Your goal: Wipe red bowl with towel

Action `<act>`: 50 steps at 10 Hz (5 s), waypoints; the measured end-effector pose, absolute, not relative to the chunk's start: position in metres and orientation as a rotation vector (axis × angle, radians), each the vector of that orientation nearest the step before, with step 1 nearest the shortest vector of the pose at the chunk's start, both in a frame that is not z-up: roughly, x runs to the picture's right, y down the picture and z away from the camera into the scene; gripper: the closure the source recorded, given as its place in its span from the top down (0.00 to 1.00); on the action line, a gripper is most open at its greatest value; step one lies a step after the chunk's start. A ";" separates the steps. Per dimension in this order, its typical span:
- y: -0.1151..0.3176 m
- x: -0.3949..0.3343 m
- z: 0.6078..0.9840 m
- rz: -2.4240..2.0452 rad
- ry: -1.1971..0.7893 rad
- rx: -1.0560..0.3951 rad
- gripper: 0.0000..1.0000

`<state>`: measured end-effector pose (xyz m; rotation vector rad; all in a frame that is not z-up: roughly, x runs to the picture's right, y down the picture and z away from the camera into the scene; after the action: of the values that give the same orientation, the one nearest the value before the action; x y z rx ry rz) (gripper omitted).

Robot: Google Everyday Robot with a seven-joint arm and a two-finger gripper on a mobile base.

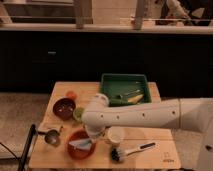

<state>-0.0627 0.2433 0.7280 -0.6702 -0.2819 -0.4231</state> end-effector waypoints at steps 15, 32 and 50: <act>0.324 -0.128 0.696 -0.642 -0.485 -0.793 0.09; 0.236 -0.147 0.755 -0.662 -0.406 -0.749 0.09; 0.232 -0.057 0.737 -0.571 -0.327 -0.752 0.09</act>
<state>-0.0573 0.2316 0.7375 -0.7523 -0.3275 -0.5708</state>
